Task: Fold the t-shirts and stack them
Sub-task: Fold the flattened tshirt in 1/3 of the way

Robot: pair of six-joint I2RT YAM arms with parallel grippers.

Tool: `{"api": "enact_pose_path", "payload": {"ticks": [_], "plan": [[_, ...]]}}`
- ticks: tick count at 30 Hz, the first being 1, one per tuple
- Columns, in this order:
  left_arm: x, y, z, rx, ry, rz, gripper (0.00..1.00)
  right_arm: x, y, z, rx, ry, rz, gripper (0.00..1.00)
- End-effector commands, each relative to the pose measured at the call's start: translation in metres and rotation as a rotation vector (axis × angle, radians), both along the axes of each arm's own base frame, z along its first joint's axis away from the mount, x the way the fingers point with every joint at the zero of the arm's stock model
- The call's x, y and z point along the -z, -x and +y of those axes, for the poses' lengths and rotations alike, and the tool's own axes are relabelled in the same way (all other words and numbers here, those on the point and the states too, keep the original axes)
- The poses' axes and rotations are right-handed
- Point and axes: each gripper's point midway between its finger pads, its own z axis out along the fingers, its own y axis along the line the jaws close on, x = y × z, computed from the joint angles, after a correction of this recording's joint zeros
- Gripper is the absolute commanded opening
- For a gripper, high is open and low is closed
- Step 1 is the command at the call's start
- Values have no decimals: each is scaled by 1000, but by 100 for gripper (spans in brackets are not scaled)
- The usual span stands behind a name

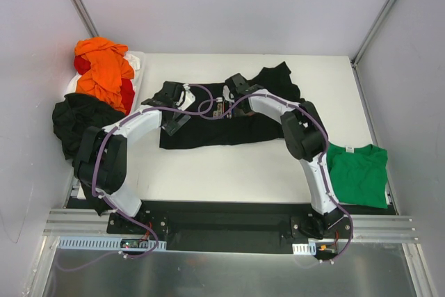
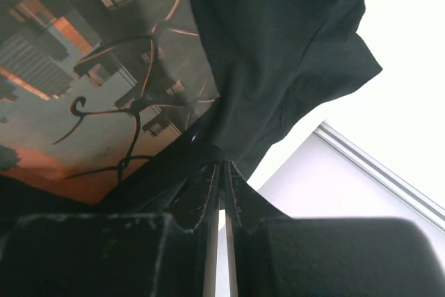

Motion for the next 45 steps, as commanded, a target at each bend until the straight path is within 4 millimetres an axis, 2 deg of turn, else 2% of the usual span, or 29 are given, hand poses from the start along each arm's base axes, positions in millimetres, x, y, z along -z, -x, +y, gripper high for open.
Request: {"api": "enact_pose_path", "payload": {"ticks": [1, 6, 8, 9, 10, 11, 12, 15, 16, 23, 25, 26, 35, 40, 45], "plan": [[-2, 2, 7, -9, -16, -9, 99, 5, -4, -5, 0, 52, -17, 9], [-2, 2, 7, -11, -19, -8, 99, 13, -10, -8, 7, 95, -22, 23], [-1, 3, 7, -12, -19, -6, 99, 13, -10, -8, 7, 99, -28, 35], [-2, 2, 7, -11, -15, -8, 99, 9, -13, -8, 13, 96, -52, 39], [-1, 3, 7, -13, -15, -5, 99, 6, -13, -7, 14, 96, -65, 50], [-1, 3, 6, -10, -12, -6, 99, 7, -13, -9, 11, 113, -72, 55], [-1, 3, 7, -11, -14, -5, 99, -5, -18, -8, 24, 111, -127, 57], [0, 3, 7, -10, -13, -3, 99, -17, -18, -11, 43, 105, -170, 60], [1, 4, 6, -11, -12, -1, 99, -27, -18, -12, 51, 97, -189, 62], [0, 5, 5, -10, -1, -7, 99, -58, 4, -23, 91, 18, -213, 64], [3, 7, 5, -12, 3, 1, 99, -55, 14, -29, 104, 7, -182, 65], [3, 7, 5, -11, 5, 1, 99, -59, 17, -31, 105, 3, -185, 65], [-5, 8, 7, -9, -5, -19, 99, -41, 27, -61, 155, 17, -135, 64], [-3, 10, 9, -8, -14, -16, 99, -33, 24, -79, 192, 15, -118, 64], [-2, 9, 9, -10, -14, -13, 99, -25, 31, -91, 213, 9, -93, 64]]}}
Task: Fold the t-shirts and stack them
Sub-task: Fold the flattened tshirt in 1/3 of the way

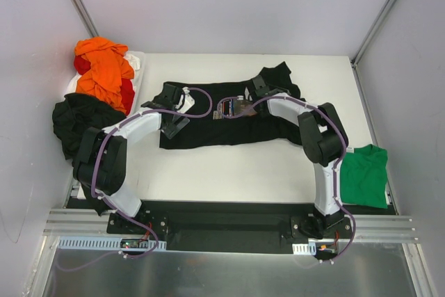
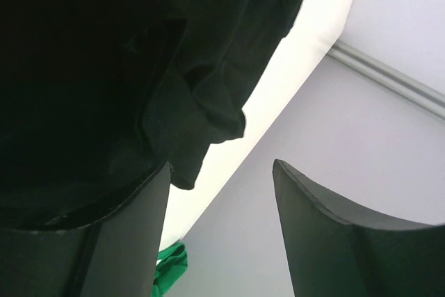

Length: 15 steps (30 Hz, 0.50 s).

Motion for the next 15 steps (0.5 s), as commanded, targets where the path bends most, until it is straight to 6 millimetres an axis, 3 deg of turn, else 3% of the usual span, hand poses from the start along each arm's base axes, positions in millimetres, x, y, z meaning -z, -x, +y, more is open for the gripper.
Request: {"api": "enact_pose_path", "payload": {"ticks": [1, 9, 15], "plan": [[-10, -1, 5, -11, -5, -36, 99, -9, 8, -9, 31, -43, -18, 64], [-8, -1, 4, -15, 1, -32, 99, 2, 16, -21, 49, -49, 5, 63], [-6, 0, 4, -15, 2, -27, 99, 3, 2, -27, 62, -38, -9, 63]]}}
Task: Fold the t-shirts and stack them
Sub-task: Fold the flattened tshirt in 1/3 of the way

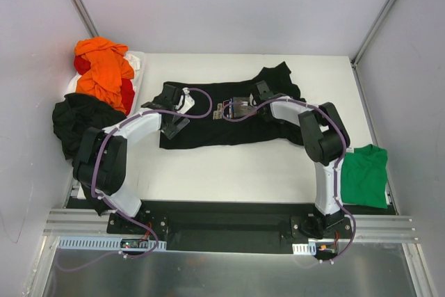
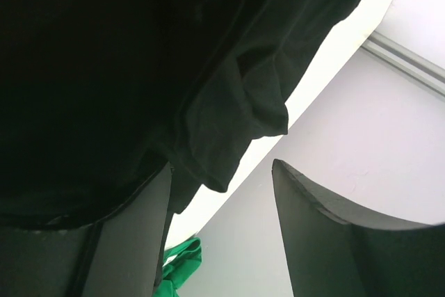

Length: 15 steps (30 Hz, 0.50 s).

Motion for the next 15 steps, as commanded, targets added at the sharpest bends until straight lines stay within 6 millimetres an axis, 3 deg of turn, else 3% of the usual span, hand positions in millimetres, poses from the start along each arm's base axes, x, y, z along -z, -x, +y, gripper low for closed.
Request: {"api": "enact_pose_path", "payload": {"ticks": [1, 15], "plan": [[-7, 0, 4, -15, 1, -25, 99, -27, -16, -4, 25, -32, -83, 63], [-2, -1, 5, -17, -5, -20, 99, -29, -58, -11, 44, -8, -112, 63]]}}
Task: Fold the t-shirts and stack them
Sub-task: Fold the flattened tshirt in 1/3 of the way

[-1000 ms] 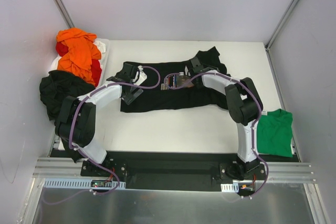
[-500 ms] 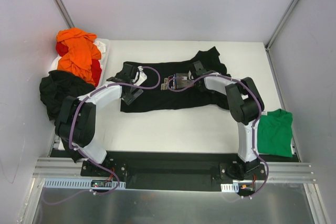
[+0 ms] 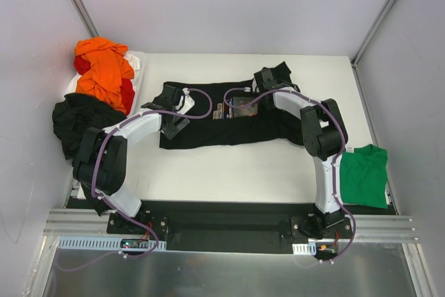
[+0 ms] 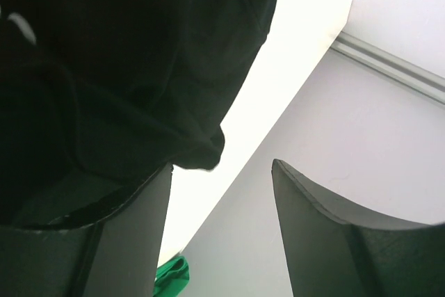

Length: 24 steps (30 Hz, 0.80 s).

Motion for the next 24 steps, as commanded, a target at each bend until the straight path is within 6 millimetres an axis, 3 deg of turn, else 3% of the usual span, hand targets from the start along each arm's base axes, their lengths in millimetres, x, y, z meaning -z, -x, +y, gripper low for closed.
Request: {"api": "enact_pose_path", "payload": {"ticks": [1, 7, 15, 24], "plan": [[-4, -2, 5, -17, -5, -21, 99, -8, -18, -2, 13, 12, -35, 63], [-3, -1, 6, -17, -12, -18, 99, -6, -32, -4, 20, 24, -61, 63], [-3, -1, 7, -19, -16, -18, 99, -20, -45, -19, 55, 58, -104, 63], [1, -5, 7, -23, -27, -17, 99, -48, -54, -35, 106, 63, -190, 63]]}}
